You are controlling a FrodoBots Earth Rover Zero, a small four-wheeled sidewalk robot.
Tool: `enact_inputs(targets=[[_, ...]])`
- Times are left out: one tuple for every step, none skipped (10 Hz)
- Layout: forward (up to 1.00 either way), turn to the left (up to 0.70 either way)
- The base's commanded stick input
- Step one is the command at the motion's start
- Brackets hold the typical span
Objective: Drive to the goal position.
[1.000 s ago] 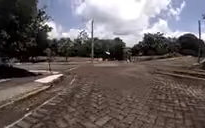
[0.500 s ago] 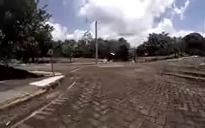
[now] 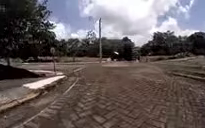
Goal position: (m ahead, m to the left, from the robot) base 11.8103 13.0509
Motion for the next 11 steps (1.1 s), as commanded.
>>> enact_inputs(targets=[[0.85,0.0],[0.85,0.0],[0.85,0.0],[0.85,0.0],[0.85,0.0],[0.85,0.0],[0.85,0.0],[0.85,0.0],[0.85,0.0],[0.85,0.0],[0.85,0.0]])
